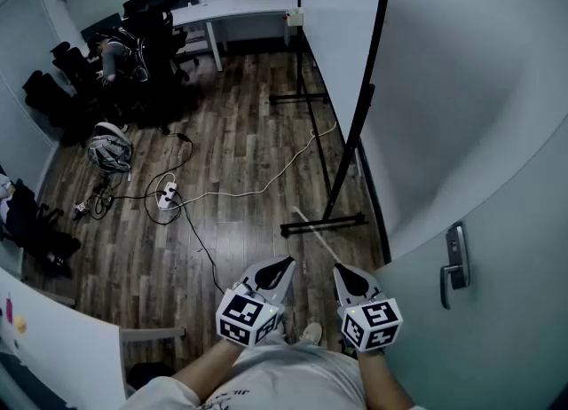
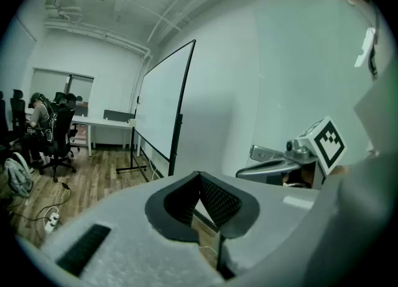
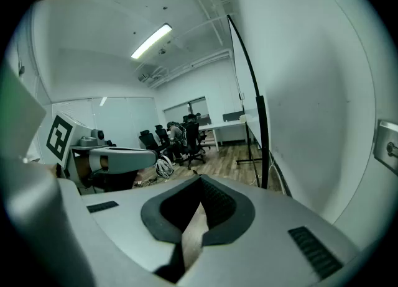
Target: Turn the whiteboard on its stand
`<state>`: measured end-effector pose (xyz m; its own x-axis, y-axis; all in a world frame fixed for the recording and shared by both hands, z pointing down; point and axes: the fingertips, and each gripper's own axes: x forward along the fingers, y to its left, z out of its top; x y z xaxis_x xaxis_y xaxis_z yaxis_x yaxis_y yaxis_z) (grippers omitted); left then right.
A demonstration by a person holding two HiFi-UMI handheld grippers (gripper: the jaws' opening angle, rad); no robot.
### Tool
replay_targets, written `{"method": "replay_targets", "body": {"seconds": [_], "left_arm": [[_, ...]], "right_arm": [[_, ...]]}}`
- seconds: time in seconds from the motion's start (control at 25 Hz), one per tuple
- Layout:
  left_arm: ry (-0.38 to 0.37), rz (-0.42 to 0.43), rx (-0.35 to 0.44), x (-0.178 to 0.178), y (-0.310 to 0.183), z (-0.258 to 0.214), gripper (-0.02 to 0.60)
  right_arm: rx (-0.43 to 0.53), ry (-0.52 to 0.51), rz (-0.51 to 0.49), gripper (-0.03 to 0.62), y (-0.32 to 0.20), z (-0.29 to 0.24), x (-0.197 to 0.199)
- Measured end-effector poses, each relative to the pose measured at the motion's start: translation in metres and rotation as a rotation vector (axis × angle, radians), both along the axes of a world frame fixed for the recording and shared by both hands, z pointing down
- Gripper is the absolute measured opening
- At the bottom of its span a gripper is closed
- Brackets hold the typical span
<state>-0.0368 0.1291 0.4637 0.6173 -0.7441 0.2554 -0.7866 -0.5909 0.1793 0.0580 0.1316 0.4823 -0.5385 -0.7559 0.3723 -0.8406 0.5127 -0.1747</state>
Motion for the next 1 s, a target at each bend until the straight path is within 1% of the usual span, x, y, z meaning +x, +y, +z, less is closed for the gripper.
{"method": "replay_targets", "body": {"seconds": [0.36,0.6,1.0], "left_arm": [[0.005,0.0,0.003,-0.008,0.003,-0.002,0.009],[0.01,0.012,0.001,-0.016,0.006,-0.001,0.009],[0.008,0.037,0.01,-0.046,0.01,0.004,0.009]], "right_arm": [[-0.009,0.004,0.0,0.004,0.003,0.001,-0.004],[0.011,-0.032,0.048,0.005,0.003,-0.003,-0.008],[0.027,-0.049,0.092,0.005,0.009,0.0,-0.034]]}}
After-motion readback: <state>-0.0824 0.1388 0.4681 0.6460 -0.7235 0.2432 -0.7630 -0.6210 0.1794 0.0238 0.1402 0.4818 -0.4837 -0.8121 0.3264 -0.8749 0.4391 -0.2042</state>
